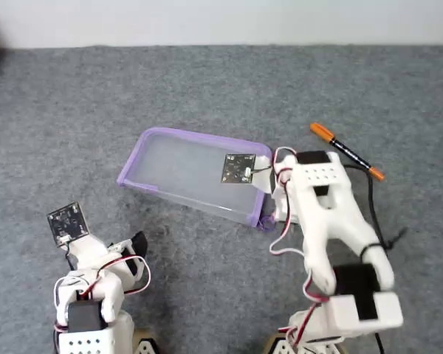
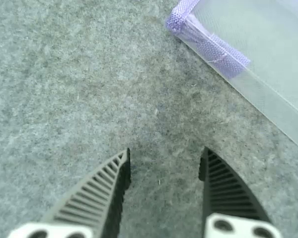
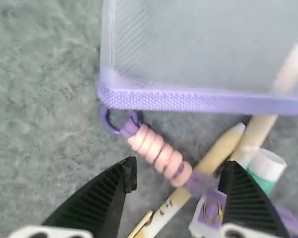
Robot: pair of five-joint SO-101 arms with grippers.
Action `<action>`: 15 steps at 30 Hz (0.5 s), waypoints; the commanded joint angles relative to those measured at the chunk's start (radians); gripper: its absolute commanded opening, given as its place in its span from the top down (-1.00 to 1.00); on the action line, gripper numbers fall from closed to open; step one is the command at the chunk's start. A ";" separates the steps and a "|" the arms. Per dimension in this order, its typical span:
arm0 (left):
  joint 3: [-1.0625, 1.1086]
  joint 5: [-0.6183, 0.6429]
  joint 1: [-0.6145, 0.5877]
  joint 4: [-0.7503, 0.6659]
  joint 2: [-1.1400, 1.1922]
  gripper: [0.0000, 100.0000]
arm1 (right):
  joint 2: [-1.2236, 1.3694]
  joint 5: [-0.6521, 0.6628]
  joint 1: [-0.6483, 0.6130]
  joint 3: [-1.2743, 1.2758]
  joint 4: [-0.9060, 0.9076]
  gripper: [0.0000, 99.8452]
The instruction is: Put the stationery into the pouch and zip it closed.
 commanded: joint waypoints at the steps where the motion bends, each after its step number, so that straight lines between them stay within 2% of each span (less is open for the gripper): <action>1: -0.008 0.009 -0.003 0.003 -0.011 0.57 | 0.061 0.020 0.002 -0.075 -0.015 0.44; 7: -0.008 0.009 -0.003 0.003 -0.011 0.57 | 0.209 0.021 0.002 -0.135 -0.022 0.48; 15: -0.008 0.009 -0.003 0.003 -0.011 0.57 | 0.289 0.021 0.002 -0.212 0.010 0.86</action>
